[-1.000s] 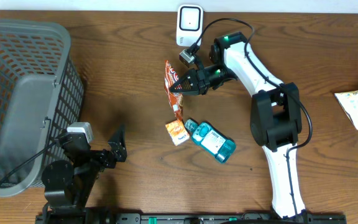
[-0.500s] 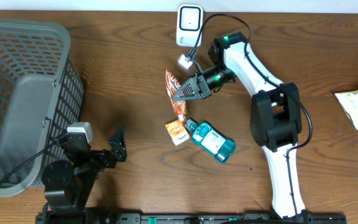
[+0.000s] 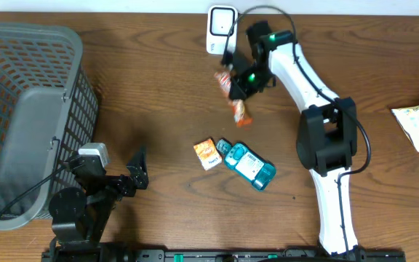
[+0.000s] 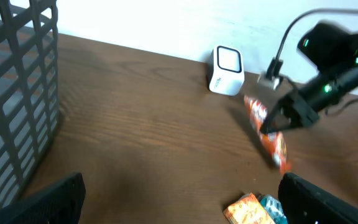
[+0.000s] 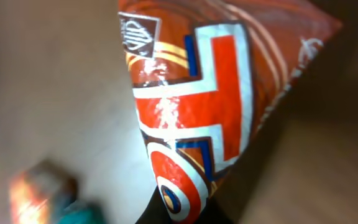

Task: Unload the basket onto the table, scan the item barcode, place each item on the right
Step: 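Lift the TOP bar and hold it before the scanner window, then carry the TOP bar to the right edge and release it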

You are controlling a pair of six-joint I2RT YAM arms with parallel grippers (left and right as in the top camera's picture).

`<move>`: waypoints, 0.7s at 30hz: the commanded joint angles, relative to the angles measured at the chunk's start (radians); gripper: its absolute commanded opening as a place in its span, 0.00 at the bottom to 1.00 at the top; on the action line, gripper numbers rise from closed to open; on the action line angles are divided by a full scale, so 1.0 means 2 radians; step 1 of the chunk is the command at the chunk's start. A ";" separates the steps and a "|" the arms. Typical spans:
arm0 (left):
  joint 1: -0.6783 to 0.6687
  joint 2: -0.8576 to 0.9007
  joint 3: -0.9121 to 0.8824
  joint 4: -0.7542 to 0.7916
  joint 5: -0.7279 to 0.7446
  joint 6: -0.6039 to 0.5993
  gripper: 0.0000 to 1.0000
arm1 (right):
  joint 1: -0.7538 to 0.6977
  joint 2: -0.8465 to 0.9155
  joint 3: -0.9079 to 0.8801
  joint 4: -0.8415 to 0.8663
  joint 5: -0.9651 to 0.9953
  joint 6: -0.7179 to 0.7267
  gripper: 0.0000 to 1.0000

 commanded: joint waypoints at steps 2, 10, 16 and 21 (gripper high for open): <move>-0.001 0.000 -0.001 0.001 0.005 -0.002 0.99 | 0.006 -0.017 0.054 0.026 0.134 0.072 0.01; -0.001 0.000 -0.001 0.001 0.005 -0.002 0.99 | 0.007 -0.004 0.061 0.140 0.134 0.087 0.01; -0.001 0.000 -0.001 0.001 0.005 -0.002 0.99 | 0.011 0.011 0.062 0.227 0.134 0.110 0.01; -0.001 0.000 -0.001 0.001 0.005 -0.002 0.99 | 0.015 0.042 0.062 0.279 0.125 0.132 0.01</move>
